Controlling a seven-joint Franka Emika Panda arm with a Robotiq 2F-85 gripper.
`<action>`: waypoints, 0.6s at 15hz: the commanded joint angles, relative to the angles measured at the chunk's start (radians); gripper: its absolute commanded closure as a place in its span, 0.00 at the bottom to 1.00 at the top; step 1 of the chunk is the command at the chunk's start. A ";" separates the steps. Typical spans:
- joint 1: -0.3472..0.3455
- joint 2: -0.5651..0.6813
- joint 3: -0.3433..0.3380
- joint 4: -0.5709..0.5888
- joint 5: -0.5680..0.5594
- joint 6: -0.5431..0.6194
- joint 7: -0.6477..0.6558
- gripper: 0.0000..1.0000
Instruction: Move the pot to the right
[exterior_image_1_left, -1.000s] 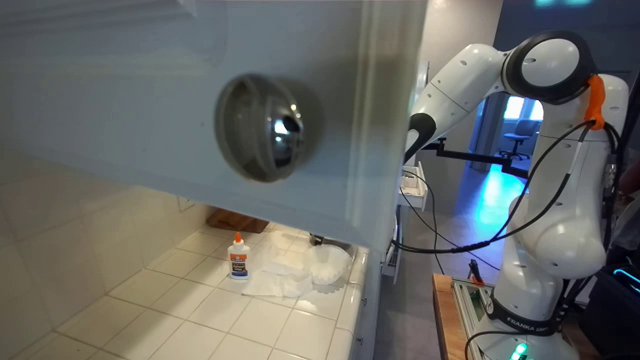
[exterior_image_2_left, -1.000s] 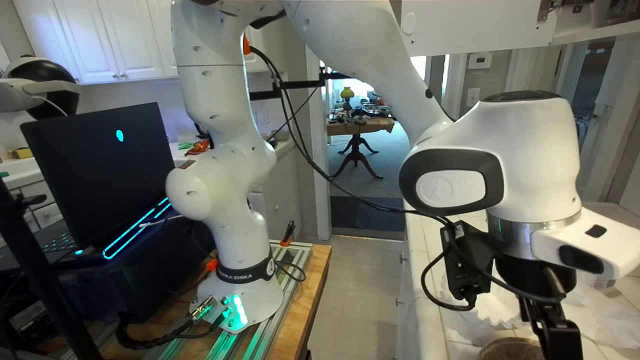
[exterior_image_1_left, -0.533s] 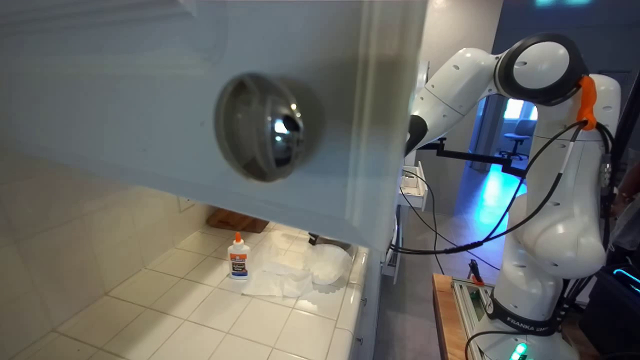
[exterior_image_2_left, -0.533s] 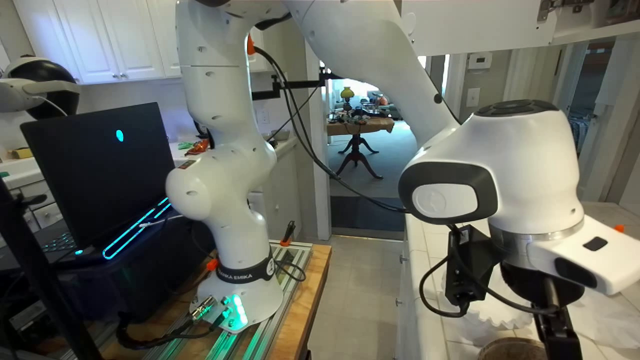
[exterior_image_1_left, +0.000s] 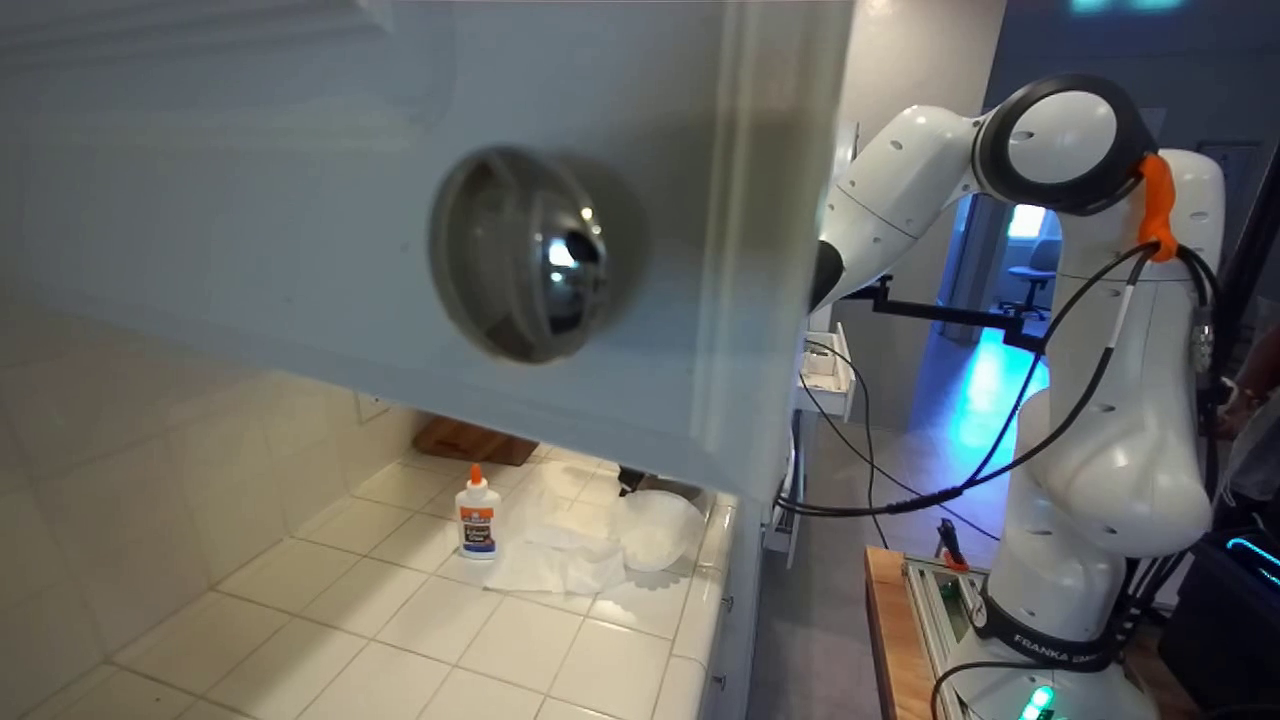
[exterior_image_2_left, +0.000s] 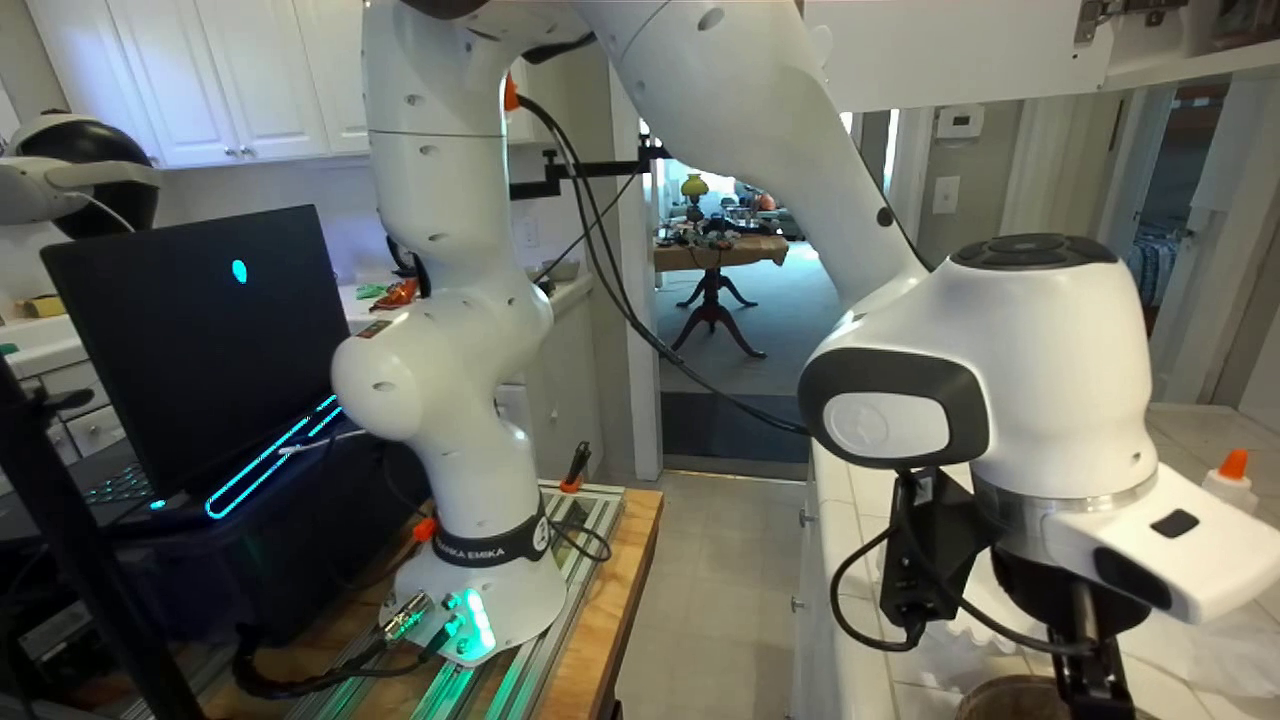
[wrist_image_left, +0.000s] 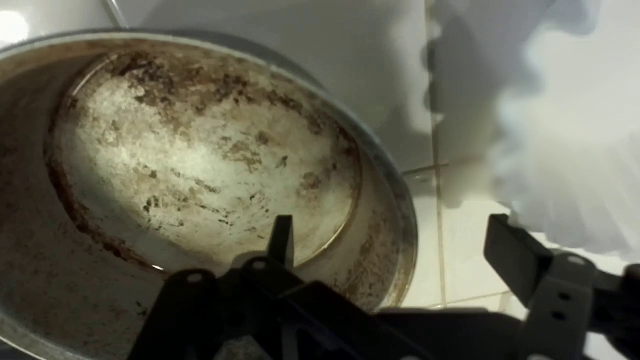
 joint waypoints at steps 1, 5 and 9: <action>-0.008 0.025 0.014 0.015 0.012 0.006 0.017 0.31; -0.010 0.033 0.015 0.015 0.013 0.006 0.022 0.61; -0.012 0.026 0.012 0.015 0.019 -0.001 0.047 0.89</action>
